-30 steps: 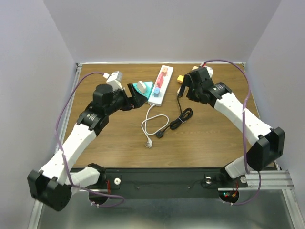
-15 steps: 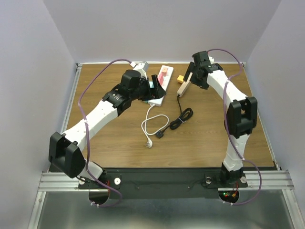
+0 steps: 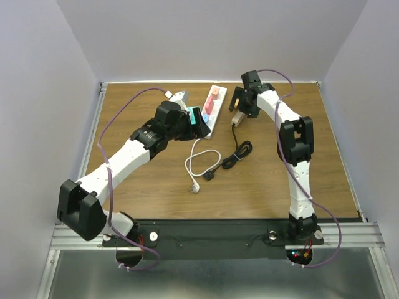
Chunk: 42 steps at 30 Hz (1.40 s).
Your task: Pull the plug off the socket
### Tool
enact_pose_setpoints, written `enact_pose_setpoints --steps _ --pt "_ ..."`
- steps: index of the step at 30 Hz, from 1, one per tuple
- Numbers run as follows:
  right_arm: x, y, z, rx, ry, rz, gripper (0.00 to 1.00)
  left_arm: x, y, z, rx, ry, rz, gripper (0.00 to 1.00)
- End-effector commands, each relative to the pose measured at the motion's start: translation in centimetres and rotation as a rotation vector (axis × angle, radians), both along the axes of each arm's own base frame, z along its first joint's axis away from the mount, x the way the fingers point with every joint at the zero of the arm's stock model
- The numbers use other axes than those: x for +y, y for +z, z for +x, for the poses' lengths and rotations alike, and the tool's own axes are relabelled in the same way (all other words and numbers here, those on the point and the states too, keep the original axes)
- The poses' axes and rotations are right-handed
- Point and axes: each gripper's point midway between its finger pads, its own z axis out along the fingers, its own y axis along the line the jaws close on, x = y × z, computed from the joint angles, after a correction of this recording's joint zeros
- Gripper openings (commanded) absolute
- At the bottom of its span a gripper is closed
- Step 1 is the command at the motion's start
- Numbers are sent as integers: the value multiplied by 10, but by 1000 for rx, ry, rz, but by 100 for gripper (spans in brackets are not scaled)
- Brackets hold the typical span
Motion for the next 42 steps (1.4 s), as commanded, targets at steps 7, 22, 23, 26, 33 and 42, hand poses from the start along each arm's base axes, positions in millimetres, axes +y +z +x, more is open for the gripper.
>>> enact_pose_setpoints --steps 7,22,23,26,33,42 --pt "6 -19 11 15 16 33 76 10 15 -6 -49 22 5 90" --pt "23 6 -102 47 313 204 0 -3 15 9 -53 -8 25 91" --pt "25 9 -114 47 328 222 0 -9 10 11 -42 -21 33 92" --pt "23 19 -154 44 367 264 0 -25 11 18 -44 -49 37 93" --pt "30 63 -212 -35 466 386 1 -67 -14 20 16 -114 44 95" --pt "36 79 -243 -53 513 464 0 -105 -10 23 16 -135 -61 99"
